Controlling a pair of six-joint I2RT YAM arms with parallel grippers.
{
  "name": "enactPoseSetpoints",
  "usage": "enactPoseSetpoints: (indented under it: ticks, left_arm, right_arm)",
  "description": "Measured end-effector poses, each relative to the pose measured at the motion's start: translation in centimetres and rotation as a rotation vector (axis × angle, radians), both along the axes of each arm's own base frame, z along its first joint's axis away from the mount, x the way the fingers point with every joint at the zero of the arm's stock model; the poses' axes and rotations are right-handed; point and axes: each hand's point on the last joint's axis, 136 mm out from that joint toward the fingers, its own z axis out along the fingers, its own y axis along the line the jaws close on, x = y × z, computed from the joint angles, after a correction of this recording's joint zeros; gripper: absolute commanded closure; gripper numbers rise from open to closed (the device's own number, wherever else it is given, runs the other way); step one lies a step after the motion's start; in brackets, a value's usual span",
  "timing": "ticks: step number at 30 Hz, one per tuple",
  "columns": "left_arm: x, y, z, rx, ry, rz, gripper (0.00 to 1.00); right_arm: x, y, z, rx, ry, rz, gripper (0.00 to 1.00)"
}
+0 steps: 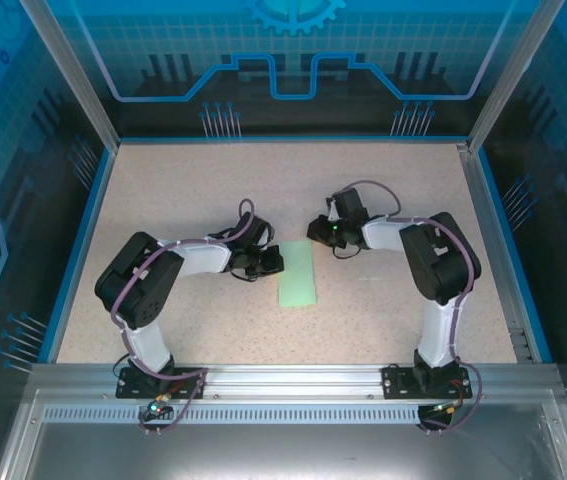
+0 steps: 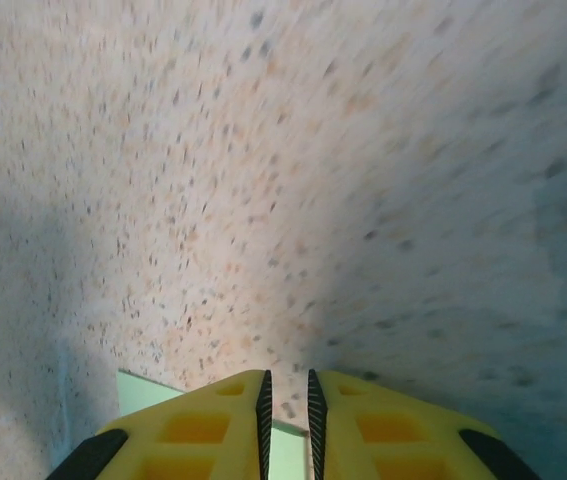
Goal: Fold a paper plane with a square sheet of paper (pick it up from the middle)
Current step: Fold the square sheet of paper in half at the center of the table, then hold the square sheet of paper at the center of the table.
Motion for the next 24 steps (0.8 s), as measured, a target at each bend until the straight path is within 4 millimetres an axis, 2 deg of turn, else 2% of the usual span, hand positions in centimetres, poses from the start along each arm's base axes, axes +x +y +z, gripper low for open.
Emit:
enactPoseSetpoints:
  ticks: [4,6,8,12,16,20,24]
  left_arm:
    - [0.0,0.0,0.0,-0.001,-0.001,0.0,0.9]
    - [0.0,0.0,0.2,0.001,-0.001,0.0,0.87]
    - [-0.3,0.2,0.3,0.008,0.004,-0.001,0.85]
    - [-0.8,0.4,1.8,0.008,0.003,-0.017,0.8]
    - [0.9,-1.3,6.3,-0.076,-0.081,-0.042,0.8]
    - [2.3,-3.3,9.3,-0.164,-0.136,-0.075,0.8]
    - [3.4,-4.7,9.3,-0.201,-0.128,-0.1,0.82]
  right_arm:
    - [0.2,-0.6,4.2,0.005,-0.091,0.008,0.8]
    - [-0.5,-0.6,5.9,0.013,-0.131,0.025,0.8]
    - [-1.9,-0.7,6.7,0.023,-0.145,0.041,0.8]
    - [-6.0,-1.9,4.9,0.027,-0.087,0.063,0.8]
    - [-9.3,-2.1,3.1,0.042,-0.014,0.097,0.81]
    - [-10.7,-0.8,3.0,0.065,0.002,0.143,0.83]
    - [-11.2,0.9,2.8,0.085,0.006,0.183,0.85]
